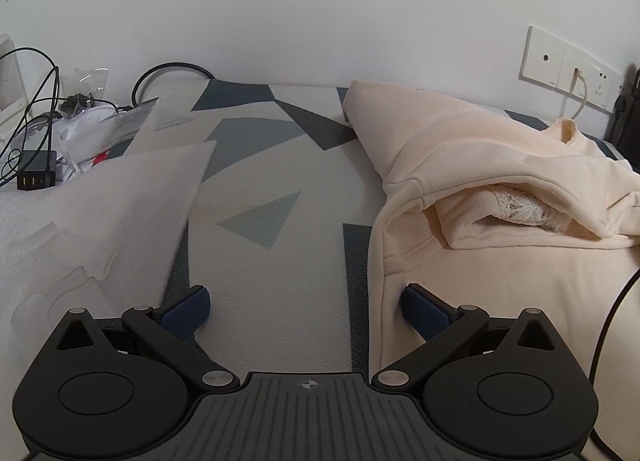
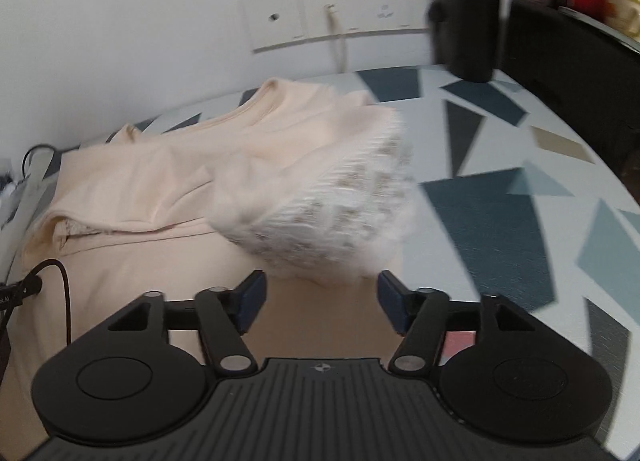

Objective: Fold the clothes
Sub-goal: 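Grasp the lace cuff of the second sleeve with the right gripper, then lift the lace cuff with the right gripper and fold the sleeve across the top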

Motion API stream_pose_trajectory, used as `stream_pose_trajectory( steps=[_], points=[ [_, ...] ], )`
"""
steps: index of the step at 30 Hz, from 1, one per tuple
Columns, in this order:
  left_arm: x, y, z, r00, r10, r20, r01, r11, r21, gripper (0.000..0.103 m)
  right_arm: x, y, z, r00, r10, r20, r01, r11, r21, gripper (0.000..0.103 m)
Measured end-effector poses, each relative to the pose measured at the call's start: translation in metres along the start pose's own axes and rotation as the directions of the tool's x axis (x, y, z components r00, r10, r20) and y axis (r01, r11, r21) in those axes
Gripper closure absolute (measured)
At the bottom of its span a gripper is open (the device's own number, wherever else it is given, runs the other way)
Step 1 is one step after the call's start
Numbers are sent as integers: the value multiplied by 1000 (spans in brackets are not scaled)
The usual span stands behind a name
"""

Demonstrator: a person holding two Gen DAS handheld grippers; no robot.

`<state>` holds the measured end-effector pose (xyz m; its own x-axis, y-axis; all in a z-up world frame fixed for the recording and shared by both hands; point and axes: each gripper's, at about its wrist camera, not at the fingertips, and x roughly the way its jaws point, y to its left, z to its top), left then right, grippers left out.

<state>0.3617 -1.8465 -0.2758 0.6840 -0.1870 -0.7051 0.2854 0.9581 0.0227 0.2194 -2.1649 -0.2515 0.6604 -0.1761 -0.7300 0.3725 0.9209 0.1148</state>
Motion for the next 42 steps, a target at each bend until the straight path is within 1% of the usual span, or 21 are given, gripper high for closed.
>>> stream_pose_trajectory(
  steps=[2, 4, 5, 7, 8, 9, 10, 13, 14, 15, 16, 17, 18, 20, 23, 25, 26, 29, 33, 37, 42],
  points=[
    [-1, 0, 0, 1000, 4, 1, -4, 1000, -4, 1, 9, 10, 6, 1000, -3, 7, 4, 999, -42, 32],
    [-1, -1, -1, 1000, 8, 1, -8, 1000, -7, 1, 20, 17, 18, 999, -49, 14, 50, 990, -135, 34],
    [-1, -1, -1, 1000, 8, 2, -8, 1000, -7, 1, 24, 18, 25, 997, -77, 13, 78, 979, -189, 53],
    [-1, -1, -1, 1000, 9, 4, -9, 1000, -8, 1, 26, 14, 44, 993, -117, 30, 121, 959, -256, 74],
    [-1, -1, -1, 1000, 10, 5, -10, 1000, -9, 1, 24, 10, 55, 989, -137, 55, 147, 952, -269, 81],
    [-1, -1, -1, 1000, 10, 6, -10, 1000, -9, 1, 20, 4, 66, 980, -168, 108, 191, 943, -271, 81],
    [-1, -1, -1, 1000, 11, 7, -11, 1000, -10, 1, 14, -1, 75, 962, -210, 173, 253, 926, -281, 81],
    [-2, -1, -2, 1000, 11, 10, -11, 1000, -11, 1, 4, -14, 92, 895, -312, 319, 407, 863, -300, 79],
    [-1, 0, -2, 1000, 11, 11, -11, 1000, -11, 1, 5, -18, 92, 883, -336, 329, 436, 846, -308, 76],
    [-1, 0, -2, 1000, 11, 12, -11, 1000, -11, 1, 8, -23, 90, 879, -359, 315, 454, 833, -316, 71],
    [-2, 0, -2, 1000, 11, 12, -11, 1000, -11, 1, 11, -29, 87, 876, -382, 295, 467, 824, -320, 58],
    [-2, 0, -2, 1000, 11, 13, -11, 1000, -11, 1, 16, -35, 83, 880, -401, 255, 467, 828, -311, 52],
    [-2, 0, -2, 1000, 11, 14, -11, 1000, -11, 1, 20, -43, 77, 889, -408, 208, 455, 839, -298, 50],
    [-1, 0, -2, 1000, 12, 15, -11, 1000, -11, 1, 29, -58, 62, 903, -417, 108, 430, 862, -269, 50],
    [-1, -2, 0, 1000, 12, 15, -12, 1000, 13, 1, 28, -77, 42, 909, -416, 18, 413, 895, -166, 50],
    [-1, -3, 2, 1000, 13, 16, -13, 999, 31, 1, 23, -88, 38, 926, -376, -10, 375, 925, -63, 49],
    [-1, -4, 4, 1000, 13, 16, -13, 999, 41, 1, 20, -93, 38, 937, -348, -12, 348, 937, -10, 46],
    [-2, -17, 10, 998, 40, 54, -48, 986, 157, 1, 13, -105, 41, 963, -270, 3, 267, 954, 135, 42],
    [-6, -35, 21, 991, 35, 129, -66, 966, 249, 1, 22, -121, 51, 983, -182, -7, 176, 938, 298, 41],
    [0, -52, 33, 985, 32, 172, -84, 947, 310, 1, 35, -132, 55, 992, -123, -14, 117, 896, 429, 40],
    [8, -49, 41, 977, 98, 191, -146, 955, 257, 1, 52, -140, 62, 990, -142, -15, 129, 848, 513, 38]
  ],
)
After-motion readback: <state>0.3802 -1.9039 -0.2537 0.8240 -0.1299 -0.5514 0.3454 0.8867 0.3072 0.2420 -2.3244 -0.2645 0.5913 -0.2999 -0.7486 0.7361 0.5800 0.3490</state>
